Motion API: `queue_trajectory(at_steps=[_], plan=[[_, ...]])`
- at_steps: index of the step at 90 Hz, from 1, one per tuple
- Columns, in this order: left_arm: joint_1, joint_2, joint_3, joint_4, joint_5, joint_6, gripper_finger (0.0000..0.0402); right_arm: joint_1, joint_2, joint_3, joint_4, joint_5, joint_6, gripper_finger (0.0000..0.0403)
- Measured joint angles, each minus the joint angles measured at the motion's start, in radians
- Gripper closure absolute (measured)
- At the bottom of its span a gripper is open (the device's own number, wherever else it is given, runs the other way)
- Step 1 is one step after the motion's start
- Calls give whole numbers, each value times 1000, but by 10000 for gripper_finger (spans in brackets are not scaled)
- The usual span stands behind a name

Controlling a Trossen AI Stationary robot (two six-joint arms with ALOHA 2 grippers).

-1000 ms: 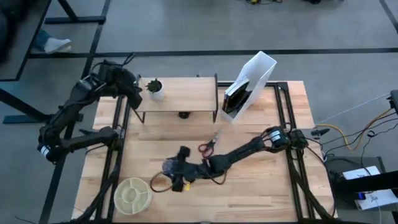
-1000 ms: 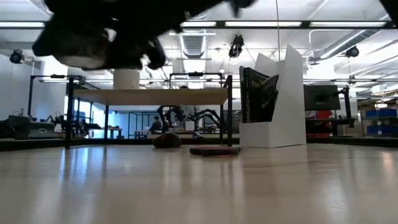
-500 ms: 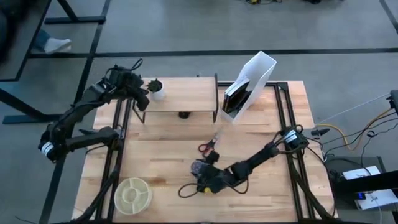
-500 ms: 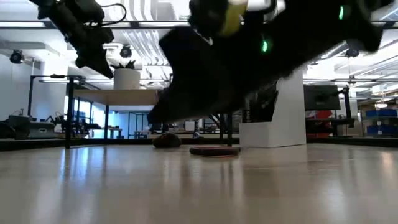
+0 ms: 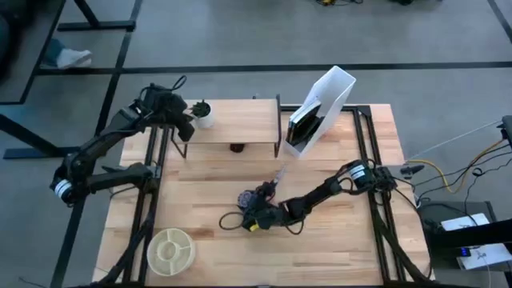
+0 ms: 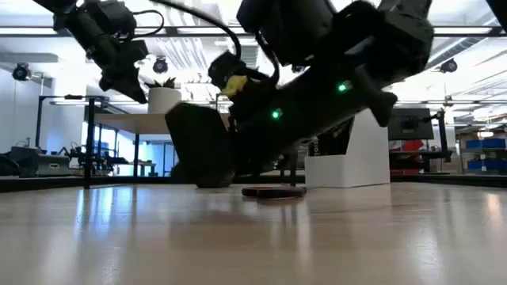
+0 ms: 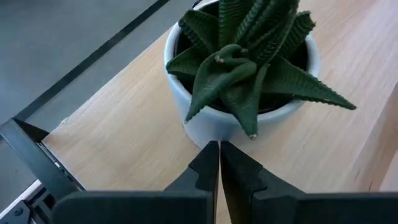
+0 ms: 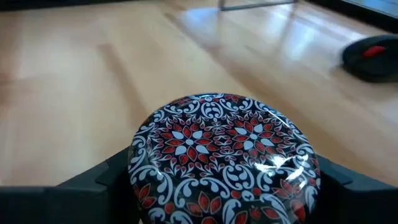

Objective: Stock shelves
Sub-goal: Remove the red scented candle from the shelf

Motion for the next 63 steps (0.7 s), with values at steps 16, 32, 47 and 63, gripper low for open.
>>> queue_trajectory(at_steps=[16,32,47,63], plan=[[0,1,0,-2,0,0,402,-24,0,0,-27,-74,56,92],[0,1,0,-2,0,0,402,-29,0,-1,-60,-77,86,80],[0,1,0,-3,0,0,402,-28,-3,-1,-66,-78,42,88],[0,1,0,-3,0,0,402,-28,-11,40,-105,-77,14,93]])
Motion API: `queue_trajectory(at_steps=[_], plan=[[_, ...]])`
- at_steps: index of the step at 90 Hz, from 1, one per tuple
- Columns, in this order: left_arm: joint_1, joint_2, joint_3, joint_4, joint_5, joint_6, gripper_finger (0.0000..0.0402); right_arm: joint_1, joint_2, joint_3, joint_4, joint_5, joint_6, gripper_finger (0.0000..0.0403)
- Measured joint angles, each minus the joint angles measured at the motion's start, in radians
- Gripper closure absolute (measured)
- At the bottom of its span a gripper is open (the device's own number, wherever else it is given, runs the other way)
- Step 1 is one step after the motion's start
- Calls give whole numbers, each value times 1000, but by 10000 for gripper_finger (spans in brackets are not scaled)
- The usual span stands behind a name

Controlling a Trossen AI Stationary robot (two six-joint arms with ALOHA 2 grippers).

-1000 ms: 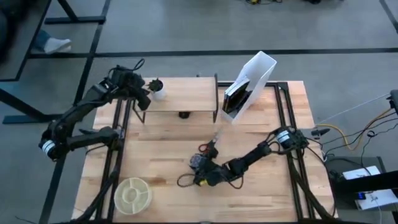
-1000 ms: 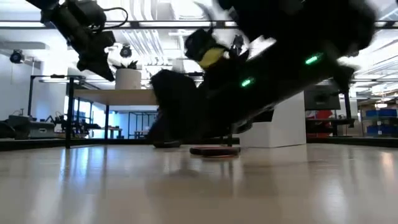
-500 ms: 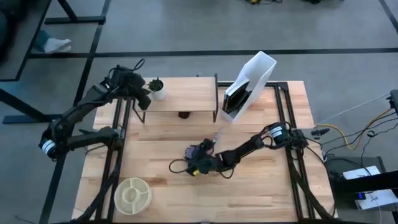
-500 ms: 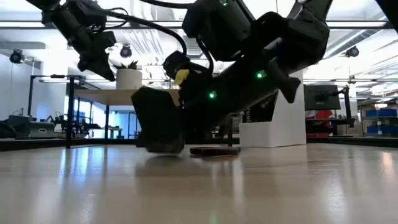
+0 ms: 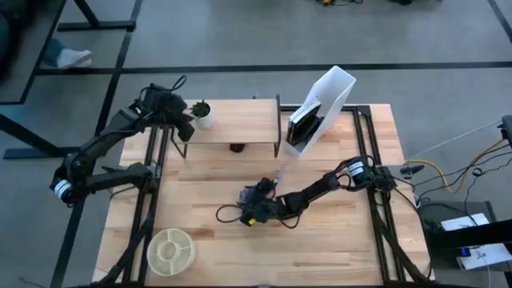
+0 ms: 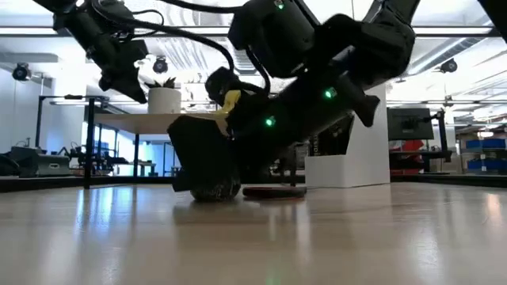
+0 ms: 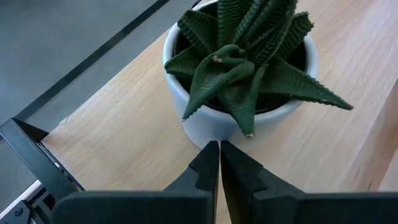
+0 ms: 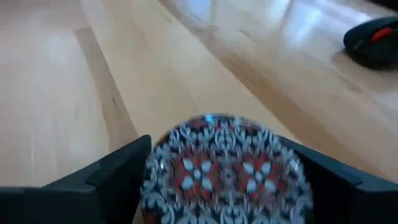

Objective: Stock shelves
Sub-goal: Remove the red scented candle from the shelf, then remove the flower pot from the shelf

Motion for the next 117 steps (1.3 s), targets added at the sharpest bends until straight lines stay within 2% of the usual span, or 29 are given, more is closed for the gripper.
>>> queue_trajectory(at_steps=[11,30,62,80,86,100,108,117], plan=[[0,0,0,0,0,0,402,0,0,52,-117,0,8,87],[0,-1,0,0,0,5,402,0,0,141,-279,0,18,49],[0,-6,4,-17,0,60,402,0,-6,325,-307,0,-165,41],[0,-10,55,-14,-3,80,402,-2,-43,394,-305,11,-298,41],[2,-9,70,-13,-26,128,402,-9,-57,411,-311,9,-357,41],[6,16,76,-18,-179,294,402,-32,-67,475,-366,46,-477,41],[15,48,76,-7,-182,365,402,-49,-68,511,-419,91,-550,41],[18,100,75,24,-183,456,402,-85,-68,552,-475,94,-585,41]])
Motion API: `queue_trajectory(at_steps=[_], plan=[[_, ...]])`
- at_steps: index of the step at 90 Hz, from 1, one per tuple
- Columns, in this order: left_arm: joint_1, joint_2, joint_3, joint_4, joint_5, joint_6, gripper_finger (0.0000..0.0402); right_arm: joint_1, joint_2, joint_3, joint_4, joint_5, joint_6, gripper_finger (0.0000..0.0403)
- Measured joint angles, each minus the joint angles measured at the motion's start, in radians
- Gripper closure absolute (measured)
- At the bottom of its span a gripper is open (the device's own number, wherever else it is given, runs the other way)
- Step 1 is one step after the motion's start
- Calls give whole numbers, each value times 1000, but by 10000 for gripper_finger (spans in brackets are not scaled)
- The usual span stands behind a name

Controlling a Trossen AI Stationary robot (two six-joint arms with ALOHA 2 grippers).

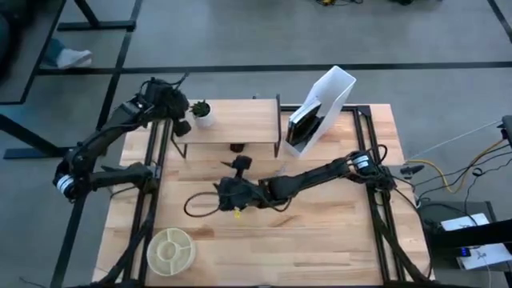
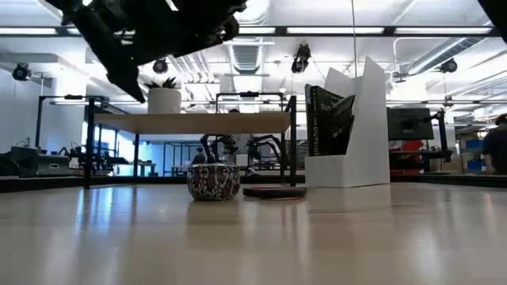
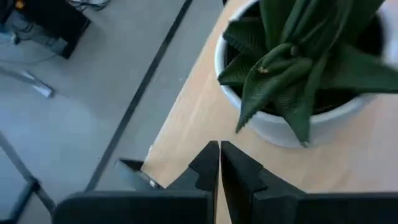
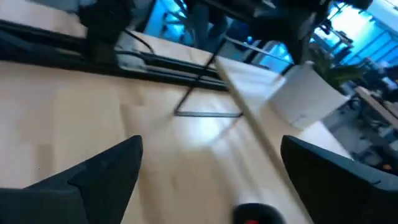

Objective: Stock shelves
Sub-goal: Remove the flower pot from the shelf

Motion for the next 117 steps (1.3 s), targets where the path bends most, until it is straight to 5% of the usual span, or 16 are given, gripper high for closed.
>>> queue_trajectory(at_steps=[27,55,74,117], plan=[[0,129,-2,22,53,190,402,-127,-1,128,-239,30,-51,41],[-25,101,1,26,226,188,402,-268,-3,63,-201,-80,-77,41],[-74,101,-2,27,234,173,402,-342,-2,56,-114,-341,20,41],[-172,100,-8,36,235,164,402,-454,-1,20,41,-586,257,41]])
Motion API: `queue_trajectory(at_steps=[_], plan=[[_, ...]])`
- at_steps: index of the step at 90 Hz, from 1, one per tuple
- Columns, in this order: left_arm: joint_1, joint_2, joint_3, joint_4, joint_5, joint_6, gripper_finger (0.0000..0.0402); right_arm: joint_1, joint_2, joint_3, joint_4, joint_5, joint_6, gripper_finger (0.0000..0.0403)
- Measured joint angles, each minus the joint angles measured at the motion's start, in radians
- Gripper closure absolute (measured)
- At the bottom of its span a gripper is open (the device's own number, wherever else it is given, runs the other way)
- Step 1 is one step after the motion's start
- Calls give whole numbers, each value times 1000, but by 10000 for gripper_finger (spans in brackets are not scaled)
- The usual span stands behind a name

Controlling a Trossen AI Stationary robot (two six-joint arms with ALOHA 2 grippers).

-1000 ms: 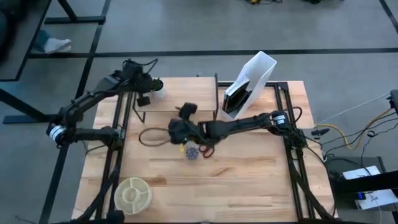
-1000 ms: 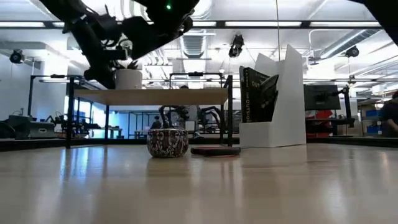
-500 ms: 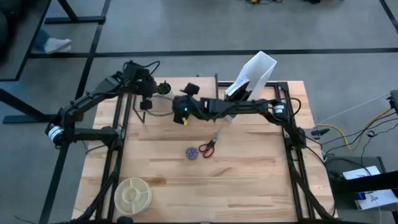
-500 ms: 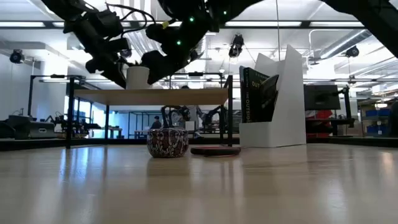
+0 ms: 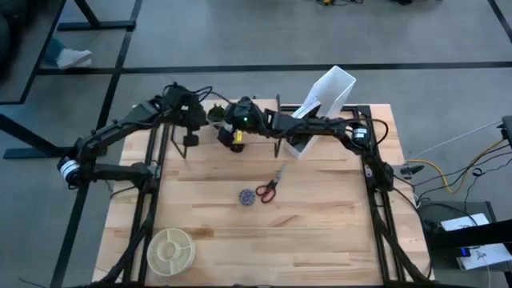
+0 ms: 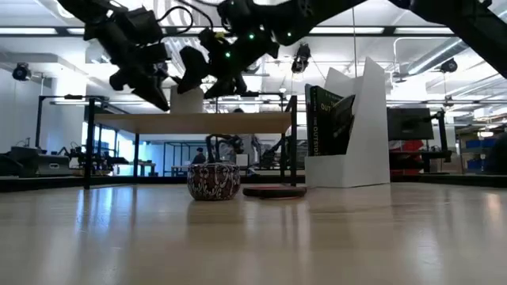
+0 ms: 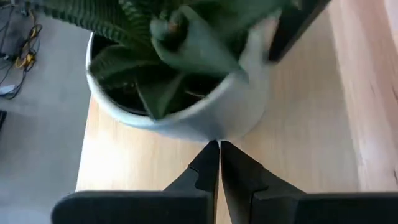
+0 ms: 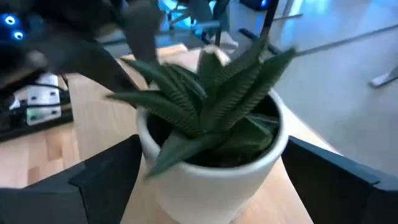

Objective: Stock shelves
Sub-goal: Remove the flower pot from the shelf

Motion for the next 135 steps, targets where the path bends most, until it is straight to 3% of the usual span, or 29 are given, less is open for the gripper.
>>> queue_trajectory(at_steps=[53,78,91,135], plan=[[-79,1,-2,12,-4,-22,401,-5,63,-24,212,-45,-35,41],[-79,-12,-2,-8,-9,-37,402,0,77,-24,250,-5,-19,48],[-81,-50,-4,-19,-15,-46,402,2,77,-24,259,-9,-16,70],[-81,-255,0,-86,-132,-93,402,43,51,-24,191,-8,-58,70]])
